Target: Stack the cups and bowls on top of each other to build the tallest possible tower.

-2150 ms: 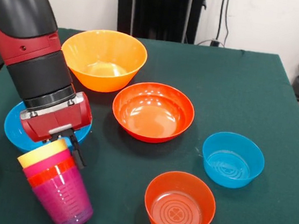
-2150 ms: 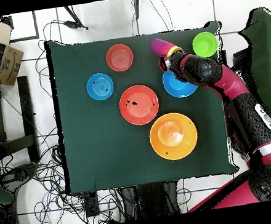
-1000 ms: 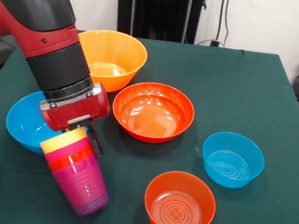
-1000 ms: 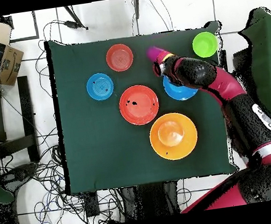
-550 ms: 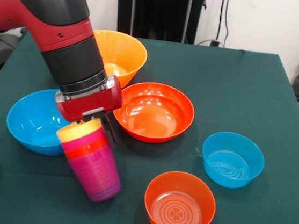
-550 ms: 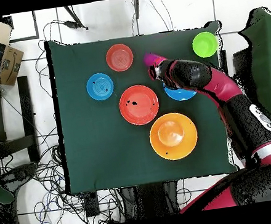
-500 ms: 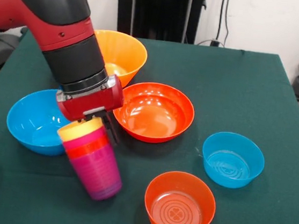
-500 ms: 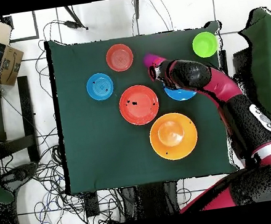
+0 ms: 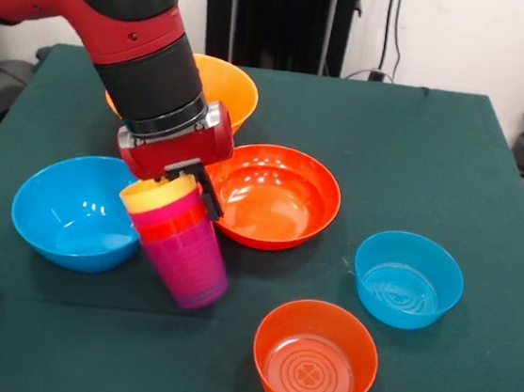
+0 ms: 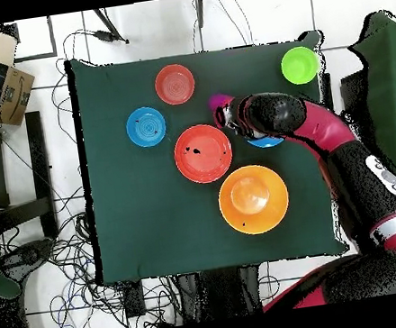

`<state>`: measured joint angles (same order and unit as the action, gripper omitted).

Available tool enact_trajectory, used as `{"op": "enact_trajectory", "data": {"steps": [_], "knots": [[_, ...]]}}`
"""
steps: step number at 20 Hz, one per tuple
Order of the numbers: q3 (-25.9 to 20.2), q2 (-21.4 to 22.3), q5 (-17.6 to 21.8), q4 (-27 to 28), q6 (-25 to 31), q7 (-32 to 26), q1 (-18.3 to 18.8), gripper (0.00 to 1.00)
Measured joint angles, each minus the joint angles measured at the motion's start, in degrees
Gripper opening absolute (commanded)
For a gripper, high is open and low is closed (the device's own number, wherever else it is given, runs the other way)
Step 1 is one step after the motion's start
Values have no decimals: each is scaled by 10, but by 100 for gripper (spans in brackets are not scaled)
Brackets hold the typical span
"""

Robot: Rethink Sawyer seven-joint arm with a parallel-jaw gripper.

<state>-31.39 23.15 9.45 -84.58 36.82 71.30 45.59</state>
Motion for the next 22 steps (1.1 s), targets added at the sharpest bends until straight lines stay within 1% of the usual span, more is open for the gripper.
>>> {"op": "enact_trajectory", "data": {"steps": [5,10,17,19,22], "knots": [[19,10,0,-2,9,13,-11,0],[38,11,0,1,9,14,-24,0],[75,8,-9,29,23,22,-62,0],[88,7,-13,44,26,34,-79,0],[100,4,-20,59,26,51,-95,0]]}}
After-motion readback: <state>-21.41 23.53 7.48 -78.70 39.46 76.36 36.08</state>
